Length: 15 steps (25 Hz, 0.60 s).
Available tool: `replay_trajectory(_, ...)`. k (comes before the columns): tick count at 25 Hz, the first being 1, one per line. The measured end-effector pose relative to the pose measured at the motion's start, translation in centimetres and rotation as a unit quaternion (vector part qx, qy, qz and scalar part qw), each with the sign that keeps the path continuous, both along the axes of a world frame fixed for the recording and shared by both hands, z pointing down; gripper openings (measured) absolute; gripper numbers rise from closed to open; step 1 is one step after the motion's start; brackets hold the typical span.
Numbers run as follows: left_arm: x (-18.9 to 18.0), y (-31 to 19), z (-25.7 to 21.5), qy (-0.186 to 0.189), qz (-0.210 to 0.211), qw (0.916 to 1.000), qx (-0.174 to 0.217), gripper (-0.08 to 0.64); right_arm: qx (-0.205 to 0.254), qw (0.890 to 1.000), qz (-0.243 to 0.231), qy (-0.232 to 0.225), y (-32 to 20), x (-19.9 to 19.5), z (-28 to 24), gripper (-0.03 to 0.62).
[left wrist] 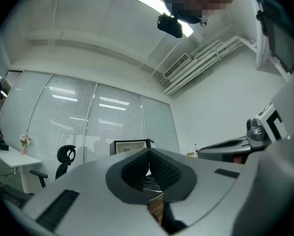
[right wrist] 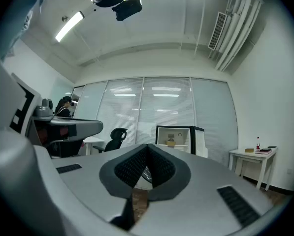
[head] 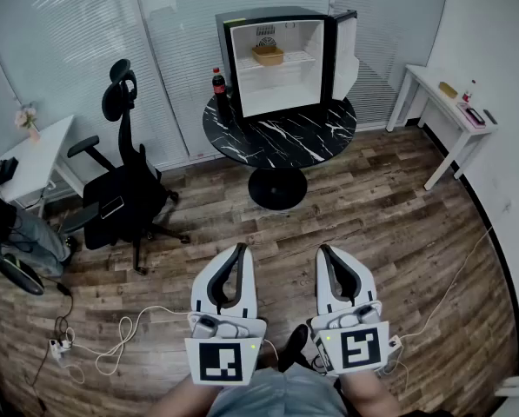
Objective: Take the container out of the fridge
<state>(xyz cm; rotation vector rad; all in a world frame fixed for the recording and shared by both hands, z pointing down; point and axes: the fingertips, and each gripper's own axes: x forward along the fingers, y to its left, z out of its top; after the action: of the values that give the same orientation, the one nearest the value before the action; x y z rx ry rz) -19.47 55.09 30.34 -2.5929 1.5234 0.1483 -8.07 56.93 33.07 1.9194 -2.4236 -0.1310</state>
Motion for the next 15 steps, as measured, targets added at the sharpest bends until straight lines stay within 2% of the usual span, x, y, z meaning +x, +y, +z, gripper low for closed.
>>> replay_trajectory(9,0.6,-1.0,-0.1,-0.004,0.004,1.0,0.002,0.014,-0.007,1.0,0.005,-0.003,-0.9,0.7,0.4,0.012)
replay_trajectory(15,2.4,-2.6,0.6,-0.011,0.003,0.9999,-0.006,0.014,-0.001,1.0,0.012,-0.015,-2.6,2.9,0.6,0.012)
